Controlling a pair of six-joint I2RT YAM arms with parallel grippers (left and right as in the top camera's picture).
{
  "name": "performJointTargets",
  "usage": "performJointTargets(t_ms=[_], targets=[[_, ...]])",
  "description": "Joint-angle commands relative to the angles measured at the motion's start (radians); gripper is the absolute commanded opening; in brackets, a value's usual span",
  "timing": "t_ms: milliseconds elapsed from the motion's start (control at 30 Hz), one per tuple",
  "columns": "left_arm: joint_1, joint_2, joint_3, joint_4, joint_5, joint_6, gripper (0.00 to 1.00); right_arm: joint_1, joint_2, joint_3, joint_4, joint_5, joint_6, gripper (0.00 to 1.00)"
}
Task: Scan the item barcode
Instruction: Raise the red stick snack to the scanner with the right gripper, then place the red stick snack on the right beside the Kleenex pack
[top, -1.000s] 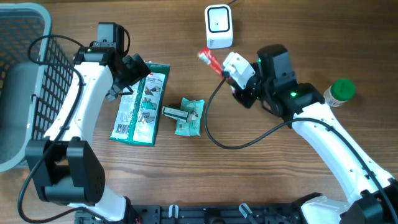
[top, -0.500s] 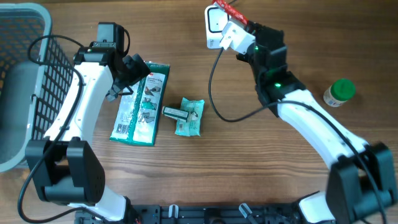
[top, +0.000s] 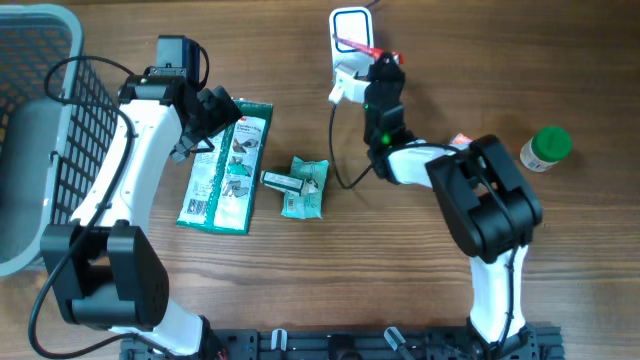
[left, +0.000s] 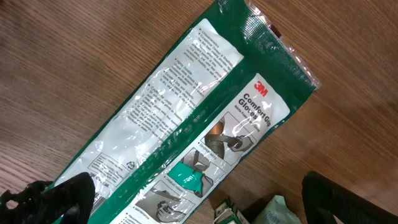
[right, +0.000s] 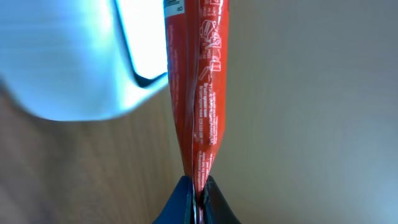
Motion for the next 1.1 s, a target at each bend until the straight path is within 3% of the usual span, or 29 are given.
performJointTargets(t_ms=[0,267,400,567,700,767,833,900,933,1000,1067], targets=[[0.000,0.000,-0.002,-0.001,0.001,-0.009,1.00,0.005,0.043,0.010,0.006,0.026,-0.026,0.04],[0.000,0.000,-0.002,-0.001,0.001,-0.009,1.00,-0.002,0.045,0.112,0.018,0.082,-0.027,0.04],[0.000,0.000,-0.002,-0.001,0.001,-0.009,1.00,-0.007,0.045,0.119,-0.079,0.058,-0.016,0.04],[0.000,0.000,-0.002,-0.001,0.001,-0.009,1.00,-0.021,0.045,0.119,-0.267,0.069,0.185,0.04],[0.000,0.000,-0.002,-0.001,0.001,-0.009,1.00,-0.003,0.009,0.119,-0.023,0.255,0.230,0.04],[0.000,0.000,-0.002,-0.001,0.001,-0.009,1.00,-0.003,-0.071,0.118,-0.038,0.269,0.236,0.04],[0.000,0.000,-0.002,-0.001,0.001,-0.009,1.00,-0.003,-0.168,0.118,-0.150,0.268,0.291,0.04],[0.000,0.000,-0.002,-0.001,0.001,-0.009,1.00,-0.003,-0.289,0.118,-0.377,0.259,0.455,0.04],[0.000,0.000,-0.002,-0.001,0.001,-0.009,1.00,-0.003,-0.346,0.118,-0.520,0.239,0.560,0.04],[0.000,0.000,-0.002,-0.001,0.001,-0.009,1.00,-0.008,-0.475,0.118,-0.898,0.193,0.929,0.04],[0.000,0.000,-0.002,-0.001,0.001,-0.009,1.00,-0.019,-0.538,0.118,-1.188,0.062,1.155,0.04]])
